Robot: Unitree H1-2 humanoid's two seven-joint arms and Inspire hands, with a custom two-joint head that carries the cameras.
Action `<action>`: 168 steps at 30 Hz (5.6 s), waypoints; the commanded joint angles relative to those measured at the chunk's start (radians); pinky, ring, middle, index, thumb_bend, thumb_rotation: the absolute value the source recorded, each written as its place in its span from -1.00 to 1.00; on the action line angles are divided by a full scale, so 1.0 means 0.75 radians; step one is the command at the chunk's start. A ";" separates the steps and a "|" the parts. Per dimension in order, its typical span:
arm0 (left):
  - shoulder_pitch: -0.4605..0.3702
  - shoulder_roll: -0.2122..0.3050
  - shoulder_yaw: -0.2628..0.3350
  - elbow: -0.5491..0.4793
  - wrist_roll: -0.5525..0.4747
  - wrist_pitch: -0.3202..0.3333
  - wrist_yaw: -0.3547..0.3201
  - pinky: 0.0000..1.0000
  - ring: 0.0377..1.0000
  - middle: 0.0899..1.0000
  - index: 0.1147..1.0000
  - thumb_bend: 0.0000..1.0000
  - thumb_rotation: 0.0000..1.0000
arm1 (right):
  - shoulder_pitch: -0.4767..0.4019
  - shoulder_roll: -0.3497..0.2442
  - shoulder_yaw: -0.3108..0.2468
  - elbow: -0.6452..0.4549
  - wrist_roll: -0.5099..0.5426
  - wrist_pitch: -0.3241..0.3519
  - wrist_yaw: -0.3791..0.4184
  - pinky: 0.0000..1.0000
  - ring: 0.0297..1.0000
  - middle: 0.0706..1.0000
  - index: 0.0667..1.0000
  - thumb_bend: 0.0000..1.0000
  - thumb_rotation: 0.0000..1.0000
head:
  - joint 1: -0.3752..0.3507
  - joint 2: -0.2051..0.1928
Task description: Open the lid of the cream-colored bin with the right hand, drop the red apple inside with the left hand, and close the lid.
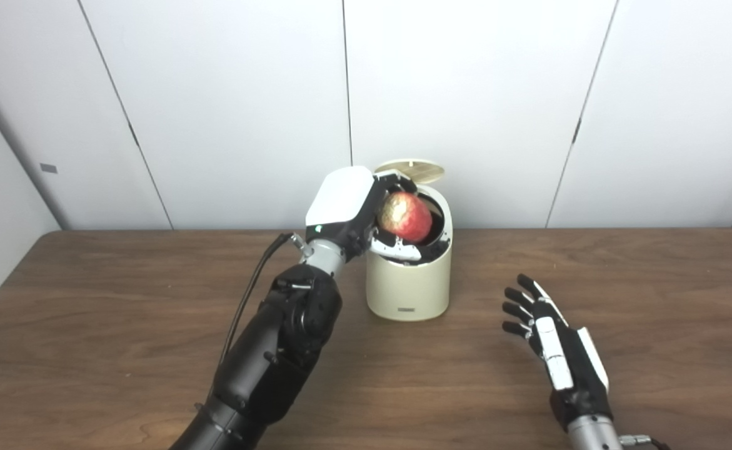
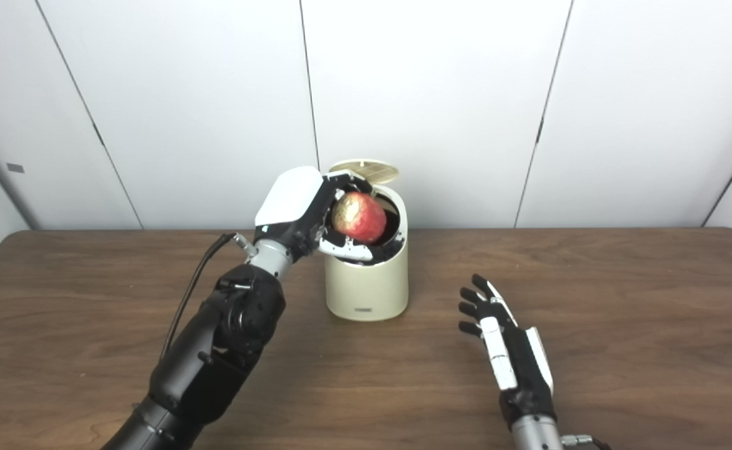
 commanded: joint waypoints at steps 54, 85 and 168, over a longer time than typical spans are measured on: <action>0.134 -0.067 0.348 -0.431 -0.460 0.017 0.039 -0.15 -0.16 -0.14 -0.12 0.01 -1.00 | -0.044 -0.023 -0.031 -0.040 0.090 -0.040 0.013 0.54 0.64 0.61 0.75 0.12 0.82 | 0.016 0.004; 0.661 -0.063 0.567 -0.648 -1.127 0.040 -0.100 0.98 0.98 1.00 1.00 0.11 0.74 | -0.479 -0.167 0.017 -0.002 -0.113 0.081 0.054 0.76 0.89 0.96 0.73 0.18 0.86 | 0.000 0.025; 0.754 -0.160 0.477 -0.493 -1.004 -0.022 0.082 0.81 0.81 0.81 0.76 0.11 0.76 | -0.839 -0.473 0.459 0.037 -0.784 0.070 0.498 0.95 1.00 0.94 0.41 0.07 0.94 | -0.010 0.065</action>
